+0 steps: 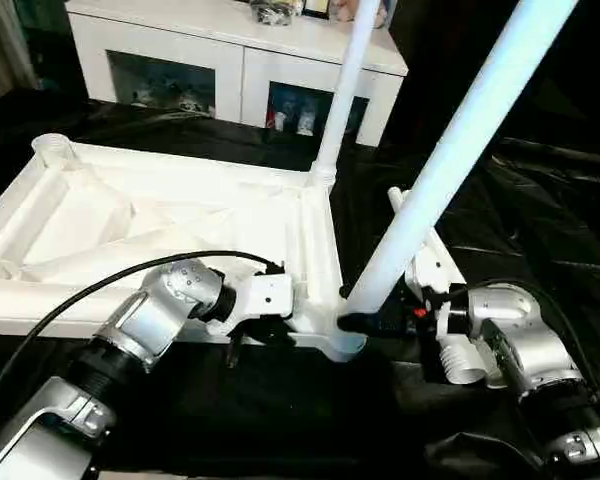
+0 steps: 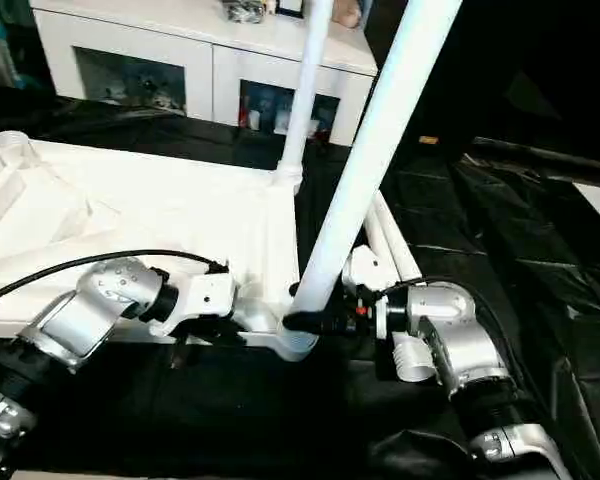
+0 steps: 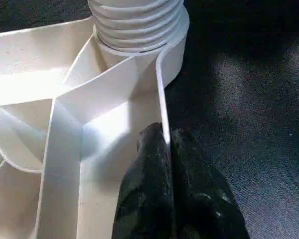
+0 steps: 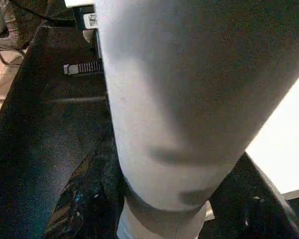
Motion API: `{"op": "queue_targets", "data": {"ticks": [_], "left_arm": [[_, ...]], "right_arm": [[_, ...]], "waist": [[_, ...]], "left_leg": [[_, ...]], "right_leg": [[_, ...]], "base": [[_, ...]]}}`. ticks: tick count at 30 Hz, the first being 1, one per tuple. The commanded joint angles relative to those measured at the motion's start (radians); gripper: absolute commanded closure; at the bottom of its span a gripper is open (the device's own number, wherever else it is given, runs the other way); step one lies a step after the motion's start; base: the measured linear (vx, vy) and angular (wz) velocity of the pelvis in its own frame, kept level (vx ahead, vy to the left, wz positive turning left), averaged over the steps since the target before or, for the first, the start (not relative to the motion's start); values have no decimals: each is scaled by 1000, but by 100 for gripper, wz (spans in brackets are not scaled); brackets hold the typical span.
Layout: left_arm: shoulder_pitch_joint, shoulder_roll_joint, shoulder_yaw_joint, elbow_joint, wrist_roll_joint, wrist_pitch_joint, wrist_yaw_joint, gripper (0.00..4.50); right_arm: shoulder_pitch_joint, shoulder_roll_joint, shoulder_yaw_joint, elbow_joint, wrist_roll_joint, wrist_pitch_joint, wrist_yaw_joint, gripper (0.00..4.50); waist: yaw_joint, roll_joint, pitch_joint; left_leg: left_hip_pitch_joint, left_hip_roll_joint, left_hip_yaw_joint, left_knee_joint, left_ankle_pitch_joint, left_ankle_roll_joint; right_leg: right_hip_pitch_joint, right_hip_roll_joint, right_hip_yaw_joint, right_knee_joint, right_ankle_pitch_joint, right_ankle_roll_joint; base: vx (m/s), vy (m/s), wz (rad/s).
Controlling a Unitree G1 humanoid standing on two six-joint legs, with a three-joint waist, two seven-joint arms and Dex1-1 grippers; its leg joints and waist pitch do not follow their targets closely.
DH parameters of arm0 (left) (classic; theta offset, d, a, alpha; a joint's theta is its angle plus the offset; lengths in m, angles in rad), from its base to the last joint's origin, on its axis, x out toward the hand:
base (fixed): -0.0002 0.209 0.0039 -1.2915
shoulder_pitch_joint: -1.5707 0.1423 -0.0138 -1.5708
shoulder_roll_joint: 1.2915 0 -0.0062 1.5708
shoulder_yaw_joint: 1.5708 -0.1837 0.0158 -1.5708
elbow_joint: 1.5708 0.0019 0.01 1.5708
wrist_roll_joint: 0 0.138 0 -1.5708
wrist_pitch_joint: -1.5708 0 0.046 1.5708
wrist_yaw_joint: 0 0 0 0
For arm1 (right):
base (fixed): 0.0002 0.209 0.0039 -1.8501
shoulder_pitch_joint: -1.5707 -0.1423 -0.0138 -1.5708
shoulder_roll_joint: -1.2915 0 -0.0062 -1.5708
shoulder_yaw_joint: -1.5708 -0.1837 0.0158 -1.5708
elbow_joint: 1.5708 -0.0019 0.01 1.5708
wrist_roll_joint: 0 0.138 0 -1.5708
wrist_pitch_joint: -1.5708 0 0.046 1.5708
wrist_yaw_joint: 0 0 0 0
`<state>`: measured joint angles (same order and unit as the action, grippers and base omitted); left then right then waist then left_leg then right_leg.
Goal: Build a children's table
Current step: Insert table leg to table base
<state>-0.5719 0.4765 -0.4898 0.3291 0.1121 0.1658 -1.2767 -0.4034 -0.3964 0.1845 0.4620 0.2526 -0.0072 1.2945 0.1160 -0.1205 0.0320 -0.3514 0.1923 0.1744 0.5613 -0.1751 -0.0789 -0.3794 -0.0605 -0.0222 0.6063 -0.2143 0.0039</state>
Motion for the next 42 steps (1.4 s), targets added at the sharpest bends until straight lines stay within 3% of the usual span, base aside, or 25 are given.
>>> {"op": "queue_targets", "data": {"ticks": [1,9,14,15,17,19,20,21,22,25,27,28,30,31,32,33,34,35,36,37,38,39,40,41,42], "left_arm": [[-20,-27,-30,-81,-34,-68,-57,450],[-28,-18,-10,-37,-13,-65,-23,450],[-28,-34,27,-14,-26,5,25,450],[-29,-39,37,-11,-31,22,36,450],[-29,-46,49,-9,-38,50,50,450],[-31,-53,59,-10,-41,86,68,450],[-32,-56,63,-10,-41,105,77,450],[-33,-59,69,-11,-39,131,89,450],[-34,-61,72,-11,-39,147,96,450],[-37,-69,79,-10,-29,202,123,450],[-35,-72,80,-13,-19,229,142,450],[-36,-76,81,-11,-12,248,155,450],[-37,-93,88,-2,9,310,215,450],[-37,-93,88,-2,9,310,215,450],[-39,-101,91,4,21,340,247,450],[-39,-110,95,6,35,366,283,450],[-37,-119,97,4,47,395,313,450],[-36,-130,99,1,56,424,343,450],[-32,-147,100,-4,69,457,380,450],[-30,-157,100,-6,75,474,399,450],[-25,-171,98,-14,86,498,423,450],[-17,-194,97,-29,92,529,452,450],[-9,-212,96,-43,97,554,473,450],[-2,-236,97,-54,97,577,495,450],[3,-251,98,-62,97,589,507,450]], "right_arm": [[85,-14,130,114,-134,56,-9,264],[74,14,96,156,-147,38,-103,264],[38,54,38,239,-148,25,-250,264],[30,62,25,255,-146,28,-279,264],[22,74,8,275,-141,33,-321,264],[13,90,-7,296,-136,36,-368,264],[9,98,-13,307,-136,38,-392,264],[2,109,-20,323,-137,38,-428,264],[-4,117,-25,335,-135,38,-452,264],[-34,152,-50,388,-127,45,-555,264],[-51,170,-61,419,-127,46,-611,264],[-62,180,-68,438,-126,50,-646,264],[-95,210,-92,494,-119,64,-750,264],[-95,210,-92,494,-119,64,-750,264],[-111,225,-106,521,-112,72,-796,264],[-127,239,-122,546,-104,83,-849,264],[-141,251,-135,569,-97,86,-898,264],[-159,264,-149,596,-85,86,-939,264],[-180,280,-162,625,-78,85,-1001,264],[-191,288,-168,641,-74,84,-1033,264],[-203,300,-174,657,-68,86,-1064,264],[-219,316,-181,678,-64,82,-1111,264],[-230,328,-186,693,-61,78,-1146,264],[-245,346,-190,706,-57,79,-1176,264],[-254,357,-192,712,-55,80,-1193,264]], "waist": [[-5,33,-26],[-6,33,-24],[-16,34,-13],[-25,34,-8],[-36,37,-7],[-42,46,-12],[-46,50,-16],[-52,57,-13],[-55,57,-11],[-65,61,-1],[-73,67,3],[-81,67,6],[-85,91,15],[-90,91,19],[-94,94,24],[-84,114,39],[-20,116,36],[14,116,40],[-25,16,15],[-12,3,31],[-8,27,26],[20,60,27],[26,77,15],[20,77,15],[19,81,21]], "left_leg": [[15,47,-15,-79,-363,-13],[15,46,-16,-81,-379,-18],[20,44,-26,-85,-505,-39],[23,42,-33,-85,-555,-47],[28,42,-42,-86,-603,-52],[19,45,-54,-94,-609,-56],[5,48,-61,-104,-585,-64],[2,48,-62,-109,-592,-74],[3,46,-63,-109,-608,-76],[27,42,-60,-103,-699,-71],[29,42,-68,-106,-743,-68],[18,43,-76,-115,-751,-68],[22,47,-80,-123,-810,-78],[25,48,-81,-128,-838,-81],[20,50,-86,-139,-885,-80],[-15,62,-75,-191,-973,-88],[-120,64,-34,-243,-1051,-81],[-110,57,3,-250,-1010,-48],[15,28,-14,-126,-692,-24],[90,0,-33,41,-436,-18],[-33,-19,-85,62,-84,30],[-38,26,-84,-35,-38,-16],[-18,33,-75,-59,-26,-46],[6,36,-63,-83,-189,-40],[30,37,-45,-88,-334,-21]], "right_leg": [[15,-69,32,-77,-198,-199],[13,-70,33,-79,-220,-191],[-5,-78,34,-103,-468,-137],[-11,-80,30,-112,-569,-112],[-16,-84,24,-122,-658,-82],[1,-88,11,-125,-634,-82],[16,-88,5,-115,-546,-99],[14,-82,1,-112,-473,-120],[13,-82,-2,-113,-462,-126],[-8,-82,-12,-134,-535,-121],[-2,-84,-30,-143,-576,-98],[14,-85,-43,-144,-579,-84],[12,-89,-54,-144,-552,-95],[12,-85,-64,-146,-547,-95],[25,-77,-82,-146,-542,-82],[55,-49,-103,-84,-465,-92],[135,-22,-92,107,-217,-78],[105,-9,-72,117,-203,-60],[12,-83,24,-2,-664,-1],[-88,-156,21,-164,-995,-16],[28,-211,75,-160,-1027,-52],[47,-168,30,-117,-740,-108],[41,-127,7,-86,-511,-135],[18,-70,-9,-57,-290,-163],[-1,-80,4,-73,-271,-197]], "base": [[0,0,0],[0,0,0],[-11,-1,0],[-67,2,-5],[-64,7,-6],[-64,38,-21],[-38,40,-24],[-34,40,-22],[0,0,0],[-47,17,-6],[-51,25,-13],[-35,31,-20],[-18,16,-10],[0,0,0],[0,0,0],[-100,1,-9],[-98,-27,11],[-98,-27,11],[37,-137,8],[59,-113,-6],[95,-132,-32],[50,-9,-31],[38,-23,-21],[0,0,0],[-19,-44,27]]}}
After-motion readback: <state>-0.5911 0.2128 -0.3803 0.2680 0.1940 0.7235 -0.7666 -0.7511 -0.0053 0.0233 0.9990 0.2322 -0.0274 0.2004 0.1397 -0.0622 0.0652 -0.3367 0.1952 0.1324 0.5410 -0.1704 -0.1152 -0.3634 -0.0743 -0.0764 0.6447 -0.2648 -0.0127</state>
